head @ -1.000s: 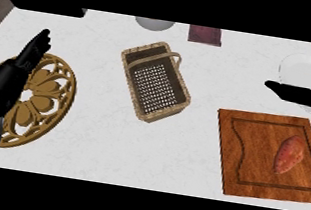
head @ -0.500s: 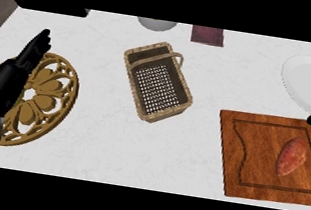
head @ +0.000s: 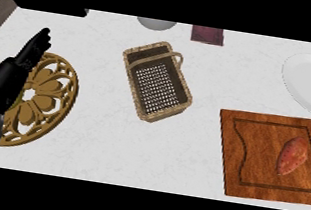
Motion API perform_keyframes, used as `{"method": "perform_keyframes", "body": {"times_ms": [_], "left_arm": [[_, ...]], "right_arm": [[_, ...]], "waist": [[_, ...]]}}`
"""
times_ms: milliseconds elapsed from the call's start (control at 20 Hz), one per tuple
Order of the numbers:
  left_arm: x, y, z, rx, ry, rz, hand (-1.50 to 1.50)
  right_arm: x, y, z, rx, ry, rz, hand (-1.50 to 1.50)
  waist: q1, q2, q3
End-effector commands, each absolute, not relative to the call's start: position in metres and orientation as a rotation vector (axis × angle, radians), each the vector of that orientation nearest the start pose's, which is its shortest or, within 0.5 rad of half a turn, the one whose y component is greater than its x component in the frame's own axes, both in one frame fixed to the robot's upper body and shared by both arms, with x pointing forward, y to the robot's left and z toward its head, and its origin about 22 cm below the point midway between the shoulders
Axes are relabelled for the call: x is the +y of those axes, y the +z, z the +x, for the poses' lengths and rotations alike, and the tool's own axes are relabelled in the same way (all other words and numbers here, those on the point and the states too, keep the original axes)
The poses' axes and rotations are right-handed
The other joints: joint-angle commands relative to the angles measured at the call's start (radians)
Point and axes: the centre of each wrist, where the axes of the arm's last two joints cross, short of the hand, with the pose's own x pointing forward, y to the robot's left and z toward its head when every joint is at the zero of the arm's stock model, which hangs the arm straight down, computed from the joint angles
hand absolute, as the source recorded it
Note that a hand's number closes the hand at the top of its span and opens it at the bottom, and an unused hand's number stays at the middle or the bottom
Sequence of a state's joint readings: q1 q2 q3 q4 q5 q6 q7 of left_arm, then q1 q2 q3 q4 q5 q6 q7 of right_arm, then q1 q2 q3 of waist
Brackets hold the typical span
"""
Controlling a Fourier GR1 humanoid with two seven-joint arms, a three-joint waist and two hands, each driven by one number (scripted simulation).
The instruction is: Pick the sweet potato from the cutting board and place it in the basket
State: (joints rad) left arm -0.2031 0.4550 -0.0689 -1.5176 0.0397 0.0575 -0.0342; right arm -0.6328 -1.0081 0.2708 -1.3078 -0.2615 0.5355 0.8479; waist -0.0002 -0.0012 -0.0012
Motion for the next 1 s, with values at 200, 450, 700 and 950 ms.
{"method": "perform_keyframes", "body": {"times_ms": [200,450,700,950], "left_arm": [[0.285,0.058,0.275,-1.724,-0.389,0.293,0.0],[0.283,0.079,0.276,-1.722,-0.38,0.319,0.0],[0.297,0.079,0.284,-1.723,-0.383,0.3,0.0],[0.281,0.065,0.286,-1.719,-0.361,0.295,0.0]], "right_arm": [[-0.37,0.19,0.348,-0.611,0.917,-0.573,-1.5],[-0.362,0.169,0.344,-0.524,0.982,-0.569,-1.5],[-0.377,0.132,0.333,-0.478,0.997,-0.53,-1.5],[-0.37,0.11,0.332,-0.469,0.978,-0.554,-1.5]], "waist": [[0.012,0.003,0.001],[0.008,0.0,0.001],[0.003,0.001,0.001],[0.0,0.001,0.001]]}}
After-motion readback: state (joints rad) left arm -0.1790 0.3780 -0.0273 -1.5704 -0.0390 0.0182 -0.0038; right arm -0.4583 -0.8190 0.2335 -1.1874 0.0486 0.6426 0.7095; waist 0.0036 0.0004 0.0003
